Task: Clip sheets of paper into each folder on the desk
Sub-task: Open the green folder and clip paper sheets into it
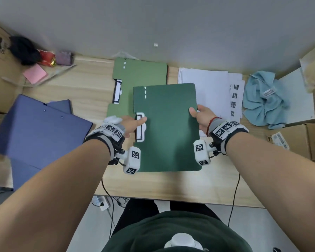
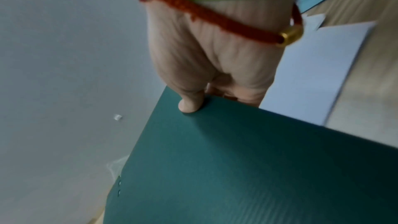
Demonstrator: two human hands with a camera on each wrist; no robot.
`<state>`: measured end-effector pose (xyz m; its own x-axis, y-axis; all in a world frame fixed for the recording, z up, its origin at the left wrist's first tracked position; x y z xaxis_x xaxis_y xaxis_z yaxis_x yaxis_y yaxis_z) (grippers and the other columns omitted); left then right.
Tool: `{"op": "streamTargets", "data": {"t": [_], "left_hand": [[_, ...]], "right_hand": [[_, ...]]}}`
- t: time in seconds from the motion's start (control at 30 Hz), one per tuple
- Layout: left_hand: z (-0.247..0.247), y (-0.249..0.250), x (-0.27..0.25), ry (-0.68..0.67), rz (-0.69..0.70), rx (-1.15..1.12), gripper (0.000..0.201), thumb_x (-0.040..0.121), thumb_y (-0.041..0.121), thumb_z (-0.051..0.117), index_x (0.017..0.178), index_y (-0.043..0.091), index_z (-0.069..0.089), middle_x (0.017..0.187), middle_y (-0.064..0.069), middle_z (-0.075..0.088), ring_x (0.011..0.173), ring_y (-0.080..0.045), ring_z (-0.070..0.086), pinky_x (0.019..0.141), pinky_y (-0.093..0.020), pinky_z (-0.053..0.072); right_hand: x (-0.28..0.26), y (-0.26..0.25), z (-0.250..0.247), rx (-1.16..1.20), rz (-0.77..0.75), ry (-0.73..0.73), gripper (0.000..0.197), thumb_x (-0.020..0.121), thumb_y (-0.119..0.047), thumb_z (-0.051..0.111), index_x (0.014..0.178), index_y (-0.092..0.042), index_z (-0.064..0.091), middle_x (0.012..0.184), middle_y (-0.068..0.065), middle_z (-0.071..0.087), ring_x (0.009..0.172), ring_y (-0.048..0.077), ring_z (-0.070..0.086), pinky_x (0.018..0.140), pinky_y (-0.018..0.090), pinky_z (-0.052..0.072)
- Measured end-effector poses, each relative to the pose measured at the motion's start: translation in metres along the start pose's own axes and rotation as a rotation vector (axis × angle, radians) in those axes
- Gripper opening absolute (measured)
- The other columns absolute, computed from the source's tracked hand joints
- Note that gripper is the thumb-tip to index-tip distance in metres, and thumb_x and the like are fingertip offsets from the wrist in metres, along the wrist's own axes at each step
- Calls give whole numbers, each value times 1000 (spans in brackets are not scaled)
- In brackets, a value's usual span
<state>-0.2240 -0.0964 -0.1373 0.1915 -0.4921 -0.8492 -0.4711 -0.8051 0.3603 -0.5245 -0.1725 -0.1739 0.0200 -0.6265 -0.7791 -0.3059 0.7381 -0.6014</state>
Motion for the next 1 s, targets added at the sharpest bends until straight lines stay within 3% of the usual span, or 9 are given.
{"op": "streamTargets", "data": {"t": [0.07, 0.13, 0.23, 0.33, 0.47, 0.57, 0.67, 0.87, 1.0], "left_hand": [[-18, 6, -3, -2, 32, -41, 55, 82, 64, 65, 103, 13, 59, 100, -1, 64, 94, -19, 64, 88, -35, 55], [-35, 2, 7, 14, 49, -83, 42, 83, 45, 76, 104, 10, 65, 99, -4, 71, 88, -20, 69, 86, -36, 57], [-70, -4, 21, 141, 71, -74, 41, 78, 38, 80, 111, 17, 70, 106, -4, 73, 92, -25, 70, 93, -41, 56], [-104, -6, 28, 274, 66, -43, 45, 82, 35, 78, 121, 16, 66, 108, 1, 67, 106, -28, 64, 102, -37, 47], [-122, -2, 40, 290, 67, 72, 51, 85, 33, 75, 129, 14, 59, 122, -6, 65, 112, -31, 60, 93, -32, 43], [-125, 1, 56, 246, 79, 157, 57, 85, 35, 74, 134, 15, 53, 131, -7, 61, 116, -32, 58, 101, -38, 45], [-122, 6, 68, 201, 93, 238, 65, 84, 36, 75, 138, 14, 48, 137, -7, 58, 120, -33, 57, 105, -43, 44], [-108, 15, 83, 147, 127, 268, 72, 89, 22, 72, 149, 11, 33, 146, -8, 48, 131, -32, 49, 105, -37, 39], [-104, 17, 95, 128, 161, 264, 68, 88, 15, 72, 146, 12, 38, 140, -8, 53, 124, -31, 54, 96, -32, 42]], "right_hand": [[12, -21, 8, 49, -13, 29, 22, 87, -42, 59, 102, -29, 67, 109, 4, 74, 105, 29, 67, 87, 72, 46], [38, -33, 16, 91, -55, 29, 25, 86, -40, 60, 103, -22, 65, 112, 7, 72, 107, 33, 67, 90, 64, 51], [29, -71, 49, 32, -44, 15, 53, 76, -51, 71, 119, -20, 62, 119, 3, 69, 111, 30, 65, 91, 51, 56], [29, -87, 85, -63, -7, -70, 61, 75, -45, 74, 128, -19, 57, 124, 0, 65, 112, 26, 63, 91, 48, 55], [58, -83, 105, -131, 25, -81, 89, 48, -57, 81, 127, -22, 58, 125, -3, 66, 115, 25, 63, 91, 46, 56], [77, -87, 112, -236, 29, -28, 117, 36, -66, 84, 137, -18, 50, 127, 0, 64, 109, 25, 65, 92, 46, 54], [78, -97, 117, -259, 28, 17, 110, 49, -58, 78, 143, -14, 43, 138, 2, 57, 121, 28, 57, 104, 48, 46], [85, -90, 124, -384, 78, 93, 124, 47, -58, 75, 153, -18, 26, 153, 4, 40, 137, 30, 43, 110, 48, 41], [92, -88, 120, -505, 92, 159, 128, 33, -64, 75, 147, -21, 37, 146, 3, 49, 131, 31, 49, 105, 48, 45]]}}
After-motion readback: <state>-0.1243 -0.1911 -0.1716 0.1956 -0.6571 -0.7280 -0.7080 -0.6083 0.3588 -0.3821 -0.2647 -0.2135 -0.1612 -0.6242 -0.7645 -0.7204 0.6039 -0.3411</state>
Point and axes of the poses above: each hand's wrist, its own x-axis towards the middle knuckle, its own z-axis out of the palm, y = z × x, the point moved 6 cm from there along x, towards the middle knuckle
